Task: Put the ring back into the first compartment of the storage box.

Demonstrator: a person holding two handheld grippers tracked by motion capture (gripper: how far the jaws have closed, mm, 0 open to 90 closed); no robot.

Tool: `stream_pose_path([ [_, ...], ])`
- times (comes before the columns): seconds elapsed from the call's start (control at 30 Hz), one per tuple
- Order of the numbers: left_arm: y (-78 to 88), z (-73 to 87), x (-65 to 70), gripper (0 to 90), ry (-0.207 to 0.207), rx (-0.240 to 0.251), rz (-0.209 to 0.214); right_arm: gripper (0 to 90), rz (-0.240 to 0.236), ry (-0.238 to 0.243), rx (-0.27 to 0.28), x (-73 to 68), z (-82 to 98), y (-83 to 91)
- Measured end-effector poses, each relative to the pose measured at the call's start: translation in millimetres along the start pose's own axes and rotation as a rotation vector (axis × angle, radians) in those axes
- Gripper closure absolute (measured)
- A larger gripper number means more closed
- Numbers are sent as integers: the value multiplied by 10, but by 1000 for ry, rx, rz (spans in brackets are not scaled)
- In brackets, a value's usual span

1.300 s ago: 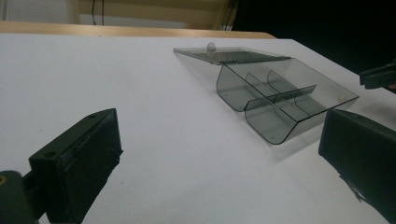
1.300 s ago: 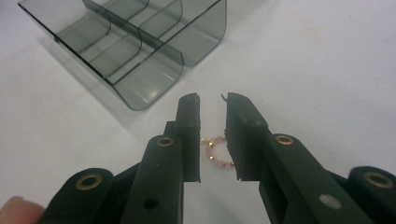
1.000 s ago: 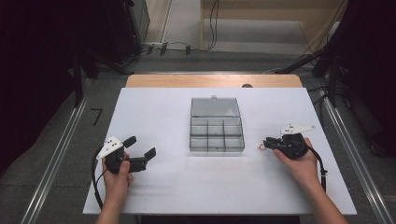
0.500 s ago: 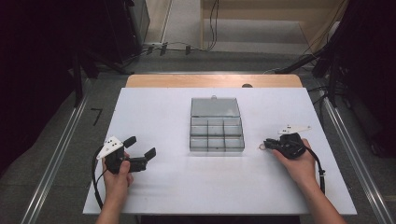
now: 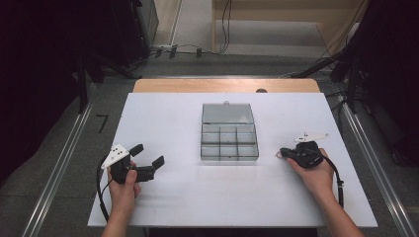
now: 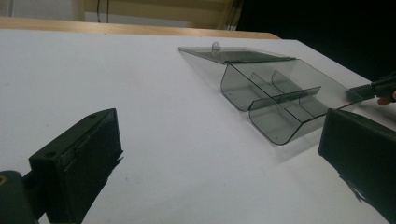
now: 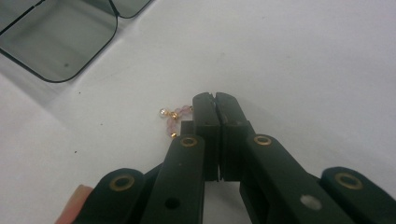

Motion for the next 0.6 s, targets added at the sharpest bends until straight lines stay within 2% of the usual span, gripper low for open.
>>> stream_pose_path([
  [0.13,1,4,3,0,-5,-5,0,867,-17,-13,15,12,9,2],
  [0.43,2,-1,8,0,-2,2,1,867,-26,-9,27,21,6,15],
  [0.6,7,-4,-1,0,-1,5,-3,867,-41,-16,62,10,-23,56],
])
Point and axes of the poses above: each handheld gripper's, and its own axes: y roughly backward along the jaws, z roughly out of its underside, x roughly to its right, the point moved 6 cm from there along -y, roughly forward along the jaws, and after that the axes turned 1 degree about -z, right-handed, at the moved point
